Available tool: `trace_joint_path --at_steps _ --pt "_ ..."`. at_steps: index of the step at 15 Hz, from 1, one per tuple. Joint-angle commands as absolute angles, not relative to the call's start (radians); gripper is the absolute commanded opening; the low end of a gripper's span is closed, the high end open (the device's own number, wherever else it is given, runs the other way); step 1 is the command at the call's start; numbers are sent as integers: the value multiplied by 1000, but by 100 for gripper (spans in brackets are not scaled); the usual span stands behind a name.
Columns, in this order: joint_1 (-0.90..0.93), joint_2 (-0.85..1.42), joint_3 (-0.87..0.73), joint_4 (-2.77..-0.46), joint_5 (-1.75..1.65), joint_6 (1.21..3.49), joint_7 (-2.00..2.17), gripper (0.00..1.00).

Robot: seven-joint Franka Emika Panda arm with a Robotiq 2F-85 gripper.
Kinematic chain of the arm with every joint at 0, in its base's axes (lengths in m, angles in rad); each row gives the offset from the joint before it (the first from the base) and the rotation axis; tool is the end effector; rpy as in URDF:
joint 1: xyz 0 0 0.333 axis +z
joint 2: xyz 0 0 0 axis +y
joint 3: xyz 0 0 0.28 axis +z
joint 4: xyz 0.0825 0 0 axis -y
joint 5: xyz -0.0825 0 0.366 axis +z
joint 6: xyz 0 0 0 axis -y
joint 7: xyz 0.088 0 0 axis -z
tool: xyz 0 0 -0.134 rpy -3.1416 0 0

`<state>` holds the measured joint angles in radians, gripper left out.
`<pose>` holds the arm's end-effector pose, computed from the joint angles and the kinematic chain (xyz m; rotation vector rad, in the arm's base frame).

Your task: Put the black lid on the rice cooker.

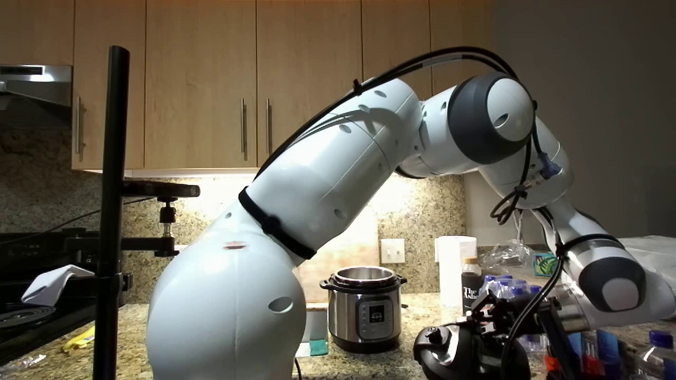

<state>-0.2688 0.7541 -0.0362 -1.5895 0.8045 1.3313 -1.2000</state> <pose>0.5441 -0.0559 0.1692 -1.8189 -0.6008 0.1785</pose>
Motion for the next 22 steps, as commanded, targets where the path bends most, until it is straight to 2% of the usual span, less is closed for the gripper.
trace_joint_path --at_steps 1,7,11,12,17,18,22 --pt "-281 737 -20 -1478 741 1144 -1132 7" --pt "-280 753 -14 -1307 716 916 -999 7" --pt "-276 761 -26 -1268 716 920 -846 7" --pt "-279 760 -17 -1303 712 982 -923 19" --pt "-280 769 -16 -1292 711 982 -889 19" --pt "-280 770 -16 -1292 711 982 -889 6" --pt "-287 761 -1 -1290 738 1015 -893 7"
